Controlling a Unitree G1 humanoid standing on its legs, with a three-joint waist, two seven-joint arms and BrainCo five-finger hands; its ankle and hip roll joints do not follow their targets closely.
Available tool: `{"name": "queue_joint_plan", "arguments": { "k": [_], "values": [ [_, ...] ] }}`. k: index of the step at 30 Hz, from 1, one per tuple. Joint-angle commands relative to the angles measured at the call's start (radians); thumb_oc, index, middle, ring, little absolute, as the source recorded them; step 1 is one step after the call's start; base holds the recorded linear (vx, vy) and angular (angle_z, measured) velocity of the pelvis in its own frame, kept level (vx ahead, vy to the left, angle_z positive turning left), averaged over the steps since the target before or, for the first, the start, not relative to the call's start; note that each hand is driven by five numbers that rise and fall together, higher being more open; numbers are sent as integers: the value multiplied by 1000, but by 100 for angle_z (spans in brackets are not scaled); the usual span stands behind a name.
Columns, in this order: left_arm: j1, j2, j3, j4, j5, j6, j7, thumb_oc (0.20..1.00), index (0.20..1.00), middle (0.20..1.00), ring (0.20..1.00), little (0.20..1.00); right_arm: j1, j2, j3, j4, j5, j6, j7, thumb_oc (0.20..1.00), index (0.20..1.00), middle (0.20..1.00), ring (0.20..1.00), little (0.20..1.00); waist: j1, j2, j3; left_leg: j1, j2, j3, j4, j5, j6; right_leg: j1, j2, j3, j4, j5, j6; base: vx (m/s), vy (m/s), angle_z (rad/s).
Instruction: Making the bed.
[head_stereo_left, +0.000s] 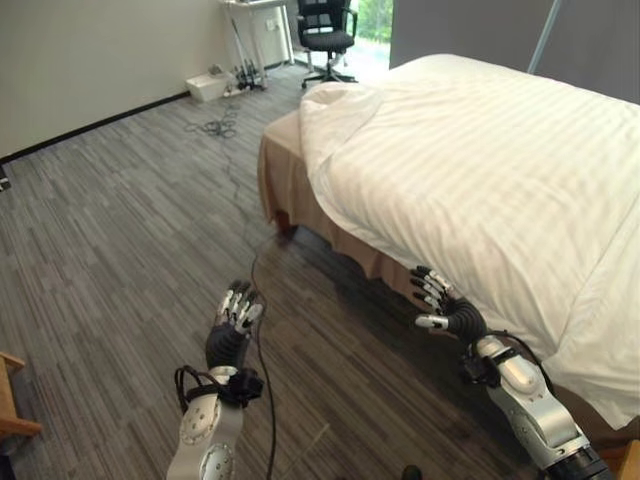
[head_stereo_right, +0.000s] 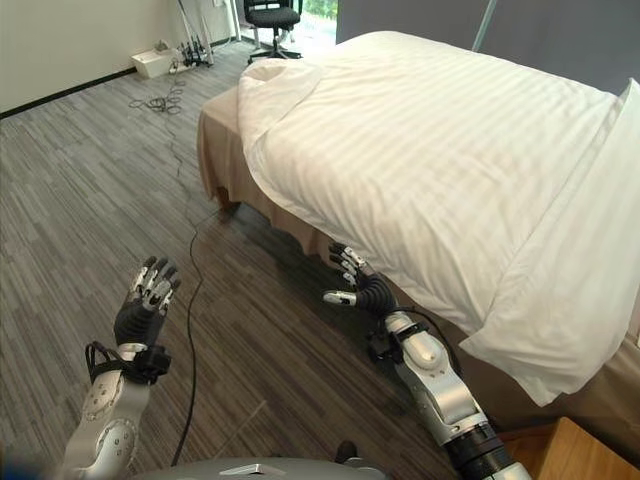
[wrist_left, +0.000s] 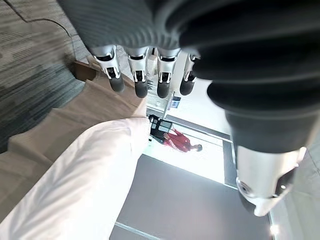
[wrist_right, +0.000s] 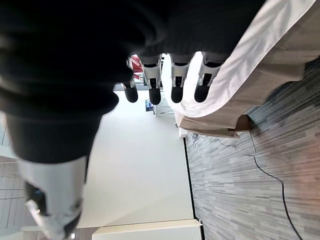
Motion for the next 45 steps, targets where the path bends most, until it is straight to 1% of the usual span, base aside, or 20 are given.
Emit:
{"name": "queue_joint_plan", "arguments": {
  "k": [1,3,6,9,12,16,18,20,22,23,24,26,27,28,31,32,35,38,44,45],
  "values": [
    [-49,46,6,-55,44,-77,13,1000,1000,1000,1000,1000,-70,48,34,16,-8,-60,-14,1000,1000,1000,1000,1000,0,-15,-32,-30,-87,-136,83,-88,78,-102,-21,65,342,-118,36,35,179,7],
    [-97,52,-36,-54,46,-76,16,1000,1000,1000,1000,1000,-75,63,51,11,-22,-64,-27,1000,1000,1000,1000,1000,-18,-6,0,2,-126,-198,82,-83,106,-201,-74,97,593,-12,19,29,182,72],
    [-123,58,-54,-51,68,-73,5,1000,1000,1000,1000,1000,-69,57,42,-2,-45,-66,-26,1000,1000,1000,1000,1000,-33,-12,3,1,-148,-234,95,-86,107,-259,-51,165,678,-42,1,41,37,87],
    [-166,54,-84,-29,70,-81,-5,1000,1000,1000,1000,1000,-69,38,35,-2,-47,-69,-25,1000,1000,1000,1000,1000,-53,-4,-11,-4,-147,-281,101,-88,78,-292,87,296,563,-137,-5,100,-51,70],
    [-228,54,-119,2,56,-94,3,1000,1000,1000,1000,1000,-57,15,12,13,-23,-75,-46,1000,1000,1000,1000,1000,-58,-6,-3,7,-169,-374,107,-93,37,-289,223,455,210,-39,57,182,-129,59],
    [-254,61,-124,-1,62,-91,7,1000,1000,1000,1000,1000,-69,16,8,20,-21,-73,-59,1000,1000,1000,1000,1000,-48,-17,-7,51,-177,-379,98,-115,21,-270,196,316,8,12,74,329,-95,73],
    [-214,48,-110,-29,55,-91,-1,1000,1000,1000,1000,1000,-38,21,10,18,-16,-64,-44,1000,1000,1000,1000,1000,-45,-7,-42,85,-161,-341,141,-142,16,-201,156,184,8,8,40,721,-104,21],
    [-197,43,-103,-57,49,-91,-8,1000,1000,1000,1000,1000,-57,21,24,29,-16,-64,-36,1000,1000,1000,1000,1000,-32,5,-66,80,-148,-300,218,-131,3,-164,158,166,1,9,24,593,-68,-21],
    [-183,35,-101,-58,28,-93,-16,1000,1000,1000,1000,1000,-63,29,28,42,-18,-65,-38,1000,1000,1000,1000,1000,-27,30,-76,30,-122,-220,446,-15,-91,-91,158,127,-10,-12,12,570,-48,-48],
    [-179,27,-100,-55,6,-96,-15,1000,1000,1000,1000,1000,-65,28,26,36,-3,-72,-40,1000,1000,1000,1000,1000,-42,45,-70,-38,-57,-124,671,82,-176,-53,163,95,-11,-27,0,399,-107,-19],
    [-177,23,-104,-54,-17,-92,-16,1000,1000,1000,1000,1000,-69,24,25,42,8,-71,-49,1000,1000,1000,1000,1000,-38,43,-60,-120,-14,-76,800,118,-209,-22,159,77,-20,-44,-14,262,-98,15],
    [-177,22,-104,-54,-17,-92,-16,1000,1000,1000,1000,1000,-69,24,25,42,8,-71,-49,1000,1000,1000,1000,1000,-39,46,-61,-121,-11,-79,804,113,-209,-23,163,75,-16,-47,-15,218,-183,20],
    [-212,19,-137,-35,-59,-84,11,1000,1000,1000,1000,1000,-91,8,28,48,-18,-77,-102,1000,1000,1000,1000,1000,-30,14,-21,-260,177,32,979,90,-150,70,164,52,-54,-78,-73,486,-383,4],
    [-232,20,-150,-23,-63,-75,12,1000,1000,1000,1000,1000,-103,6,29,66,-20,-73,-122,1000,1000,1000,1000,1000,-25,-2,-16,-268,205,49,936,60,-121,94,157,48,-56,-90,-83,580,-403,-3],
    [-250,28,-156,-30,-68,-82,13,1000,1000,1000,1000,1000,-113,15,30,68,2,-76,-130,1000,1000,1000,1000,1000,-15,-31,-5,-273,158,49,797,23,-105,119,127,57,-48,-97,-79,263,-7,11],
    [-245,35,-142,-33,-68,-92,3,1000,1000,1000,1000,1000,-105,13,38,70,-1,-74,-106,1000,1000,1000,1000,1000,-19,-41,-20,-260,84,9,539,-17,-87,127,106,60,-46,-94,-62,361,83,-14],
    [-236,38,-142,-38,-55,-94,-10,1000,1000,1000,1000,1000,-78,10,47,60,-27,-76,-83,1000,1000,1000,1000,1000,-35,-42,-36,-212,-22,-23,251,1,-73,139,92,52,-50,-110,-50,342,124,-27],
    [-244,41,-148,-58,-36,-92,-21,1000,1000,1000,1000,1000,-65,4,38,56,-37,-75,-79,1000,1000,1000,1000,1000,-60,-30,-47,-230,-74,6,174,63,-78,177,103,51,-46,-139,-46,403,121,-7],
    [-223,39,-144,-63,-12,-84,-6,1000,1000,1000,1000,1000,-92,27,56,64,-73,-68,-78,1000,1000,1000,1000,1000,-32,-29,-79,-156,-88,-1,122,18,-16,177,85,68,86,-191,-23,457,127,-15],
    [-223,51,-156,-49,-16,-84,11,1000,1000,1000,1000,1000,-133,44,75,80,-84,-67,-81,1000,1000,1000,1000,1000,-30,-33,-68,-83,-98,0,73,-16,32,35,31,46,427,-64,74,350,169,-26]
  ]
}}
